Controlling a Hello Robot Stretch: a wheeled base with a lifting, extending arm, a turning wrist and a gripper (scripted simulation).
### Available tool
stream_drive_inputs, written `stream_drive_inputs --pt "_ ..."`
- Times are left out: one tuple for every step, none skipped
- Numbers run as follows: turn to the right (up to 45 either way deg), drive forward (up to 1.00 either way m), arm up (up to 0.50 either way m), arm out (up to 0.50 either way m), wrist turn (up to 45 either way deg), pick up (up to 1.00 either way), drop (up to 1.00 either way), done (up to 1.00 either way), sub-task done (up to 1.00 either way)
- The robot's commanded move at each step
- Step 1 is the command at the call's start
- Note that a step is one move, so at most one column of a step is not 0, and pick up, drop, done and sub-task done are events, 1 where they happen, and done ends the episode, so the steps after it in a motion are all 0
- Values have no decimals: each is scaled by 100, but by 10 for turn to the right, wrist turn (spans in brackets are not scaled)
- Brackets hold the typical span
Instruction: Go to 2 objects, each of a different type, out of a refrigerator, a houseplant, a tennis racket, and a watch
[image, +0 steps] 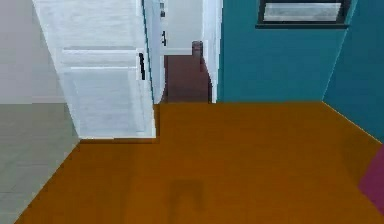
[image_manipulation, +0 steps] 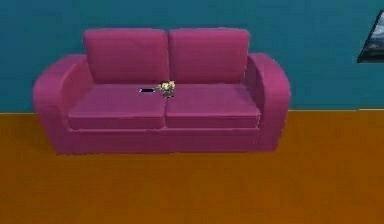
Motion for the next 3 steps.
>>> stream_drive_inputs --pt "0 55 0 0 0 0 0 0 0" --pt "-450 0 0 0 0 0 0 0 0" --pt "0 35 0 0 0 0 0 0 0"
